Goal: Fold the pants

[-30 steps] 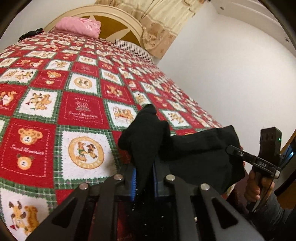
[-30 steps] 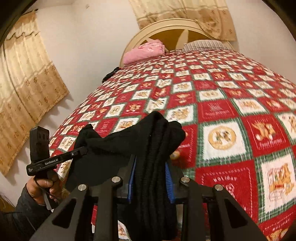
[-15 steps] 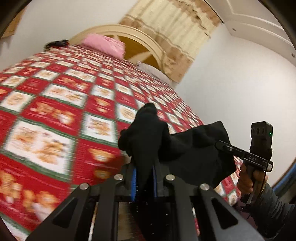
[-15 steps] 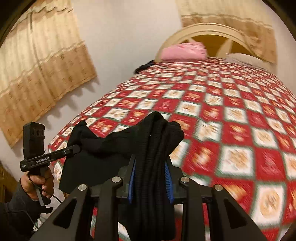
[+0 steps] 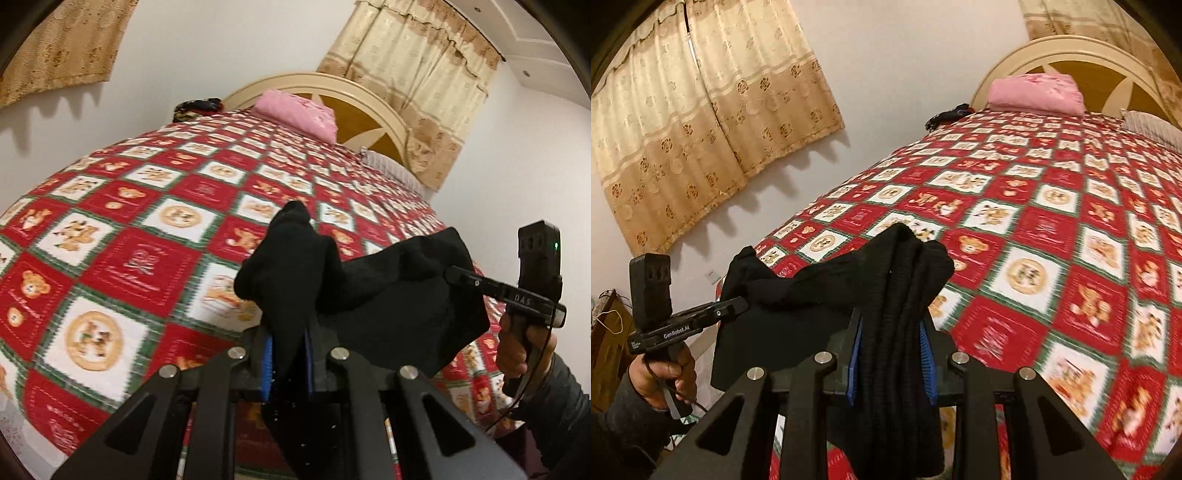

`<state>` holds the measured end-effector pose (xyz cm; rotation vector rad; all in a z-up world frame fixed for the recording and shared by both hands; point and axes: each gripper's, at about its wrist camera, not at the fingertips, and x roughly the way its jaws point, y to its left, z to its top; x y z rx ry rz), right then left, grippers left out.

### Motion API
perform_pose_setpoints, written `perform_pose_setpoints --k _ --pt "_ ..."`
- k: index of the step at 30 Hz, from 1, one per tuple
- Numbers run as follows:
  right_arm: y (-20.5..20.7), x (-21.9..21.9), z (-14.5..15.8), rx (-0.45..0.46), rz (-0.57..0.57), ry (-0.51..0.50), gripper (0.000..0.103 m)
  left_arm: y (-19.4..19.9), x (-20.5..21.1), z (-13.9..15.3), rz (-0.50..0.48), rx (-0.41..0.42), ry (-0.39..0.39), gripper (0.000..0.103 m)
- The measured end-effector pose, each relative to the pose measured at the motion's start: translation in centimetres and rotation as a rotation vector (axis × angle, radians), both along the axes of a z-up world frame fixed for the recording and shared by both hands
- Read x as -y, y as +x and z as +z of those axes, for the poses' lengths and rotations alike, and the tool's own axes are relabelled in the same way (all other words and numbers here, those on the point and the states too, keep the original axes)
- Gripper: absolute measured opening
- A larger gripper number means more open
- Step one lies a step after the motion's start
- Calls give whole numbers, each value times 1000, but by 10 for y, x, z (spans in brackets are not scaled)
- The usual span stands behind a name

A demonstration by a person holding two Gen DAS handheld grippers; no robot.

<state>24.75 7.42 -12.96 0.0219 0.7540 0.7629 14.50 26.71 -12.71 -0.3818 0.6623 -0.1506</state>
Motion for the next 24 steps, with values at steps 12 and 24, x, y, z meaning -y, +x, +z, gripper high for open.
perform_pose_setpoints --k 12,24 --pt "24 -22 -23 -52 -8 -30 28 13 -13 -17 29 -49 101 14" --pt "42 -15 -48 -118 -50 -21 29 21 -9 -26 41 -88 172 24"
